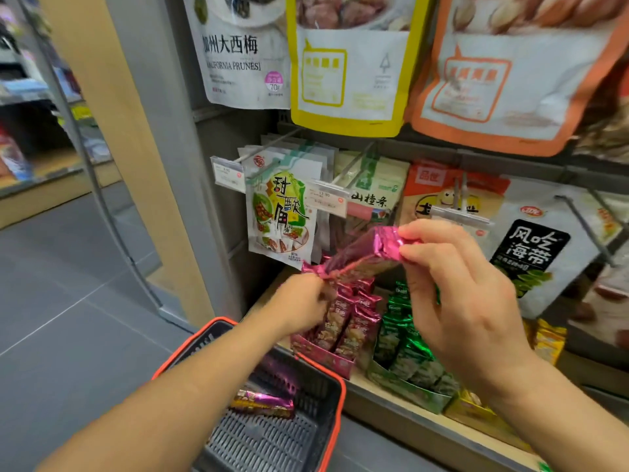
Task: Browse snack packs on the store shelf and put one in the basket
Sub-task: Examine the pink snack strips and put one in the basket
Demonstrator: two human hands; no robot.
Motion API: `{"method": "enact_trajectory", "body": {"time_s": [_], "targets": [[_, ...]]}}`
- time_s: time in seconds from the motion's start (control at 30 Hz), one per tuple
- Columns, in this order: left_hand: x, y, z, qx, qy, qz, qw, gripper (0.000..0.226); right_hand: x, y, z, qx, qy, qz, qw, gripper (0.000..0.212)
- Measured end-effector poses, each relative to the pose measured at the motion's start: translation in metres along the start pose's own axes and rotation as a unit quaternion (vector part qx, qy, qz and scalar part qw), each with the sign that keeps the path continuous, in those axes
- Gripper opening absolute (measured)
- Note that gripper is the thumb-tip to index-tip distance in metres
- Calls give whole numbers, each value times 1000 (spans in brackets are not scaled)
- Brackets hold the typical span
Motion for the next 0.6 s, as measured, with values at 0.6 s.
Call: {"method": "enact_trajectory", "body": {"time_s": [0.6], "targets": [[-95,68,119,-26,129,352,927,29,27,-14,43,433,-91,-360,821,37]]}}
Point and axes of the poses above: each hand's wrist, its own z-axis away from the middle knuckle, its own x-axis out of the palm, y = z × x, the point moved 5 cm from there along -z, towards the middle knuckle, and after that the axes turned 10 degrees about y, right-handed, at the moved point
